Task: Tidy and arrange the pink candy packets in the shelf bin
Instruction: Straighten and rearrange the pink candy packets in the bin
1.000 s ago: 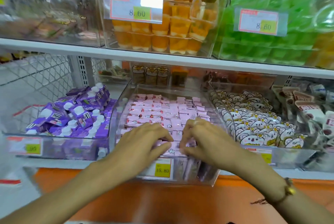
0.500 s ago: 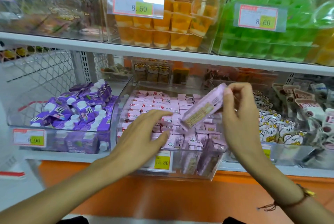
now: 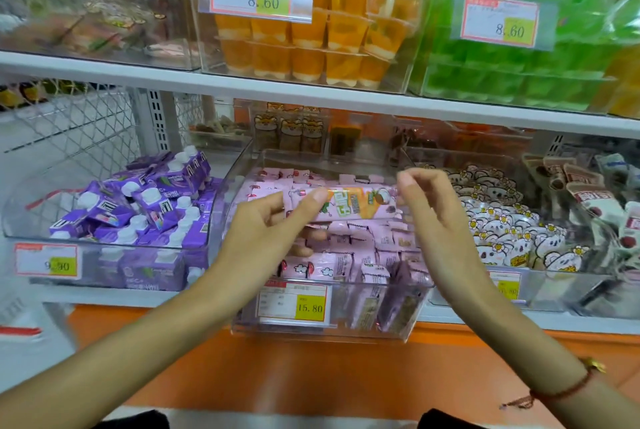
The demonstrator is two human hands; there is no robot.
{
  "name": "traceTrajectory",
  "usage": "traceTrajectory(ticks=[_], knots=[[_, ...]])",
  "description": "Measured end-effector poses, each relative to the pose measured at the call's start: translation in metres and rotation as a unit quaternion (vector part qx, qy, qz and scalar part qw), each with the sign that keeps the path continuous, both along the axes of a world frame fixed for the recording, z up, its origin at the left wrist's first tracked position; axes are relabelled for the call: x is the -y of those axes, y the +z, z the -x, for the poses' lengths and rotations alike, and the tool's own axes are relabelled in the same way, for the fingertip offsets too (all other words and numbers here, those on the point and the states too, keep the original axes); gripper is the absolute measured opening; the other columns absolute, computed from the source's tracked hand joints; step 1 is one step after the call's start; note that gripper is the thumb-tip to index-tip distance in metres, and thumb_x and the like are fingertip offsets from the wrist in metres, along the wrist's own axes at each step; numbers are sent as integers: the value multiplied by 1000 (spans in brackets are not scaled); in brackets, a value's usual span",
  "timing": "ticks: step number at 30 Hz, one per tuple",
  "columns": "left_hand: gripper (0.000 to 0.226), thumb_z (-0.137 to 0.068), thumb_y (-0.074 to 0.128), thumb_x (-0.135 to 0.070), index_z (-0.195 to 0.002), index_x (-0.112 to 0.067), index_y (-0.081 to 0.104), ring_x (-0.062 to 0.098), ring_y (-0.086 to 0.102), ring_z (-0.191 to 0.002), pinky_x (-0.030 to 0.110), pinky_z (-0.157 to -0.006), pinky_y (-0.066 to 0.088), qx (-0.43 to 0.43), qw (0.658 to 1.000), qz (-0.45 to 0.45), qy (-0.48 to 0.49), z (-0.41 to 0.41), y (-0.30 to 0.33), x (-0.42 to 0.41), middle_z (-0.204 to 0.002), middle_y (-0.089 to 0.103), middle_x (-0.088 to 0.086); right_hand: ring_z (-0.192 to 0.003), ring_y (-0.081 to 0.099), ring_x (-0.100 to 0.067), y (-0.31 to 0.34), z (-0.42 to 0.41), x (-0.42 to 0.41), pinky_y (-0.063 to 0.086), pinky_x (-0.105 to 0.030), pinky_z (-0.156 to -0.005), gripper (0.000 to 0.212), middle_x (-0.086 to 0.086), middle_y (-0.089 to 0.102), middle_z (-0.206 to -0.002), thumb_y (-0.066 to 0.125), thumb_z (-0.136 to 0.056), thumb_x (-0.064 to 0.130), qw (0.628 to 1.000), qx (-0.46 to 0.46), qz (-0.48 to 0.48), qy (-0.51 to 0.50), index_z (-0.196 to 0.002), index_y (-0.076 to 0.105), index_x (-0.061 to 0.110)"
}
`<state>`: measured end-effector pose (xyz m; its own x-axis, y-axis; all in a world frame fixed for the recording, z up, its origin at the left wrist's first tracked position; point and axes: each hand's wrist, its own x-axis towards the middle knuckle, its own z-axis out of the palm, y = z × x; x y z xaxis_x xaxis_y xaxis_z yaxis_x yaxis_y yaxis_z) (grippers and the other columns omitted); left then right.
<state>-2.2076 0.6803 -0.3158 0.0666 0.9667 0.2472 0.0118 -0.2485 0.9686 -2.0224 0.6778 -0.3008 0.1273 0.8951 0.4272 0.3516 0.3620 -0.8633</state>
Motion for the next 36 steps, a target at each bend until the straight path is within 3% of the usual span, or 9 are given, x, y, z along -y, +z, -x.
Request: traceTrajectory(ticks=[3,8,14,19,21,24,28,33,36], knots=[[64,-63,63,-60,-96,-5,67,31,70,-78,46,-73,57,-24,1000,12,4,0,1,2,-75,74,4,-110,50,2,-3,5,8,37,-14,-91,38,21,53,-112,55,-85,56,987,122,-53,86,-117,53,37],[62,-67,60,-61,-90,-5,66,10,65,-56,18,-46,47,-43,998,-36,6,-1,-2,4,-59,69,-3,-102,46,3,-4,13,9,31,-8,-81,43,13,55,-108,56,-82,47,961,236,-97,108,-122,60,31],[45,-72,59,-57,-87,-15,67,3,61,-52,10,-46,42,-20,998,-62,-2,-3,-2,6,-59,66,-6,-94,60,6,-1,6,8,45,-8,-75,39,13,67,-101,70,-70,42,982,77,12,172,-107,67,32],[32,-69,71,-57,-91,-36,61,1,56,-62,14,-52,46,-58,989,-134,11,-4,-7,7,-77,62,-19,-86,64,-6,-11,7,3,50,-22,-76,26,10,67,-89,73,-74,34,973,130,9,189,-96,62,24],[34,-75,71,-49,-105,-37,58,3,62,-79,18,-62,51,-77,985,-152,8,-3,-9,2,-93,62,-19,-77,67,-7,-13,5,0,54,-21,-71,30,6,66,-90,72,-79,18,982,31,38,183,-102,54,22],[27,-84,65,-38,-108,-36,54,2,57,-96,25,-78,51,-223,959,-174,26,8,-16,-5,-102,58,-23,-79,71,-9,-15,-3,-4,57,-23,-75,53,7,56,-113,69,-81,21,987,-11,46,155,-123,37,28],[15,-88,60,-40,-103,-40,59,-2,51,-102,34,-84,47,-444,876,-187,-14,22,-23,-8,-104,55,-24,-75,68,-4,-23,-6,-4,54,-16,-72,64,18,41,-111,69,-82,23,984,94,25,151,-126,27,43],[16,-90,56,-44,-105,-41,59,0,49,-101,31,-78,45,-490,847,-205,-15,25,-21,-8,-105,57,-21,-84,58,-2,-28,-10,-7,46,-14,-71,44,20,52,-99,75,-79,28,964,217,-38,149,-110,45,37],[18,-91,53,-47,-107,-41,59,0,48,-101,32,-78,45,-507,838,-201,-16,27,-21,-9,-105,58,-20,-92,47,3,-33,-9,-8,37,-12,-75,44,16,47,-101,75,-79,28,927,335,-82,147,-117,53,30]])
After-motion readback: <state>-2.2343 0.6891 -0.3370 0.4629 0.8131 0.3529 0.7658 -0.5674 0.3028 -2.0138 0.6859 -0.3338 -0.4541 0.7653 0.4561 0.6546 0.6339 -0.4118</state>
